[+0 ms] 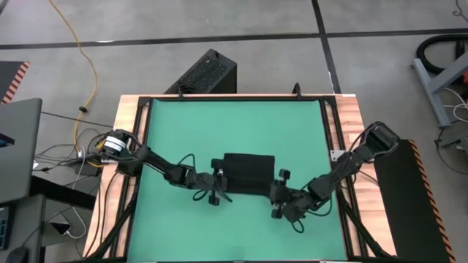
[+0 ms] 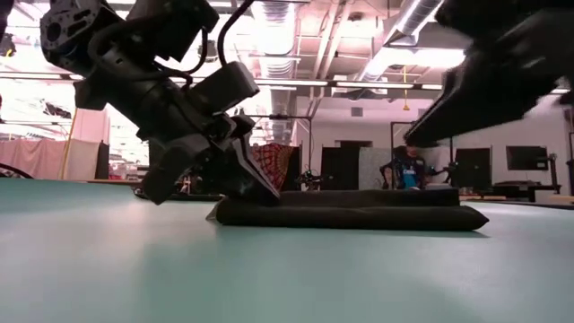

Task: Roll towel into tight, uniform cylinder
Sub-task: Roll the black towel

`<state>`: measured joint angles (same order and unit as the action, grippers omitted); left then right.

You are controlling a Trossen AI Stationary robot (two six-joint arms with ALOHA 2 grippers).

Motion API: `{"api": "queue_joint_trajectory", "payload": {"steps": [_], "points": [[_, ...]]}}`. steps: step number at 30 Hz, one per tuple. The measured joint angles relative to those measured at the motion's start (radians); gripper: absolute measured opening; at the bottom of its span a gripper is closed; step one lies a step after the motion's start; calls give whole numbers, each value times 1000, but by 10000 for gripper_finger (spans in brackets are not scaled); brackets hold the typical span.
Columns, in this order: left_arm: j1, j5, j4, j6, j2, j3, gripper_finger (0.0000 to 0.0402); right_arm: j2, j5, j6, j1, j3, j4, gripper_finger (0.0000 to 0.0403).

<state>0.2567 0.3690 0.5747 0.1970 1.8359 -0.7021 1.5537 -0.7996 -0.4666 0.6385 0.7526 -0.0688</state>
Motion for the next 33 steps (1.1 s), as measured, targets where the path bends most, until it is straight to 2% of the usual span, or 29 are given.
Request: {"api": "queue_joint_trajectory", "payload": {"steps": [4,9,15,23,33], "points": [[-9,-6,0,-1,0,0,0,16,90,66,28,3,-1,208],[-27,-49,-21,-10,0,0,0,101,116,110,33,2,-2,245],[-54,-54,-53,-11,0,0,0,180,93,186,6,2,5,250],[-88,-117,-71,3,-1,0,0,136,56,241,-9,2,-51,250],[-117,-172,-90,31,-3,-1,0,166,88,235,-83,-13,-86,250]]}}
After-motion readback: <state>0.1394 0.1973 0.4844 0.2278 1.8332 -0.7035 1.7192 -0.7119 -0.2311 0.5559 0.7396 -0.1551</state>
